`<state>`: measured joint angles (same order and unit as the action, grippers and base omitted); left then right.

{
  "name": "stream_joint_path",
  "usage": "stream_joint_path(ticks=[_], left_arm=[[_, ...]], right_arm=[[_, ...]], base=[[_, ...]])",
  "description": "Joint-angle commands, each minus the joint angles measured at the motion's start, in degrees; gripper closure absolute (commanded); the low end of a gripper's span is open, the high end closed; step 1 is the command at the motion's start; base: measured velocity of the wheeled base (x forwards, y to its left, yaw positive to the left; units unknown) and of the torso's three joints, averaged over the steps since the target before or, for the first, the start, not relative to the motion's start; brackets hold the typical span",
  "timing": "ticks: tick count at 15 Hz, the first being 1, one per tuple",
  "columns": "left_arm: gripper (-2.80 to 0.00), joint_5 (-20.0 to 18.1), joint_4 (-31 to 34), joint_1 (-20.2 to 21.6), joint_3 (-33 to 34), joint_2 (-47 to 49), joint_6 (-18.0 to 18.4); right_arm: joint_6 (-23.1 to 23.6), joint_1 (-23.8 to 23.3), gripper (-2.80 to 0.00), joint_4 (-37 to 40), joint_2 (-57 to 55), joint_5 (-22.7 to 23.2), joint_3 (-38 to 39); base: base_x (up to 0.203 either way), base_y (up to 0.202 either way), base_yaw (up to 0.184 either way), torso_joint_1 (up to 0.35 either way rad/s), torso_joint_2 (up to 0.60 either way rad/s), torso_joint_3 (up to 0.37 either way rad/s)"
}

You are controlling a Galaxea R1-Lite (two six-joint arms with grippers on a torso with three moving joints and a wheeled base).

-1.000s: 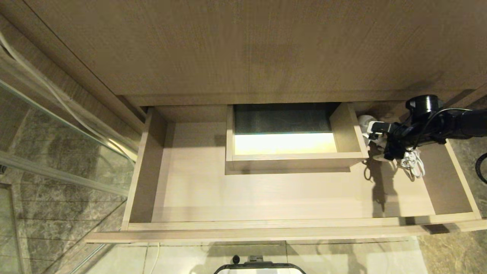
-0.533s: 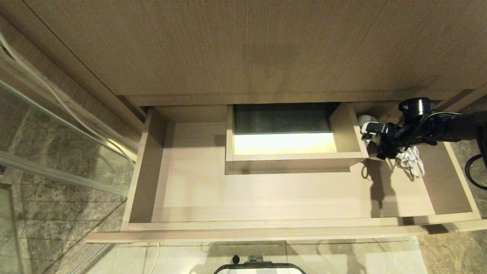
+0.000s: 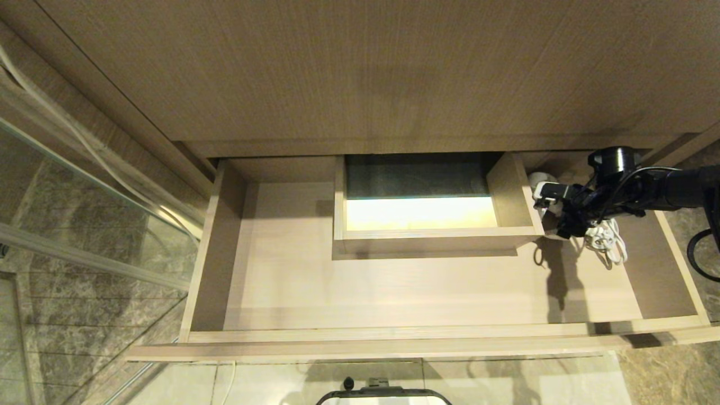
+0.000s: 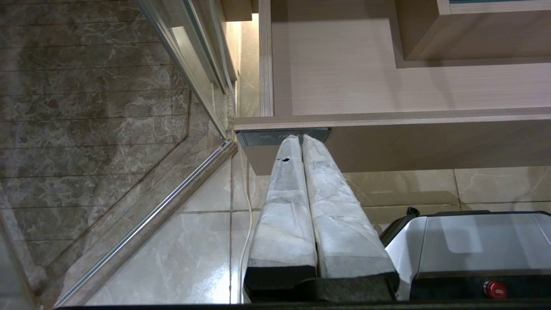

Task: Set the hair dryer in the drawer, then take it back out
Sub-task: Take the hairdryer out

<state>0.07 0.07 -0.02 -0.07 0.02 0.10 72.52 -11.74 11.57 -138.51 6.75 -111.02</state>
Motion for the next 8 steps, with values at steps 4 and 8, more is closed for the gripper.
stream_joint_path(ticks=[4, 8], left_arm=[[0.00, 0.01, 0.01, -0.02, -0.01, 0.06, -0.01], [0.00, 0.01, 0.01, 0.01, -0.01, -0.01, -0.01]], right_arm=[[-1.00, -0.10, -2.80, -0.14, -1.15, -1.18, -0.16], [-1.32, -0.13, 0.00, -0.32, -1.06, -1.30, -0.16]], base=[[0.000, 0.000, 0.000, 0.000, 0.00, 0.000], [0.000, 0.000, 0.000, 0.000, 0.00, 0.000]])
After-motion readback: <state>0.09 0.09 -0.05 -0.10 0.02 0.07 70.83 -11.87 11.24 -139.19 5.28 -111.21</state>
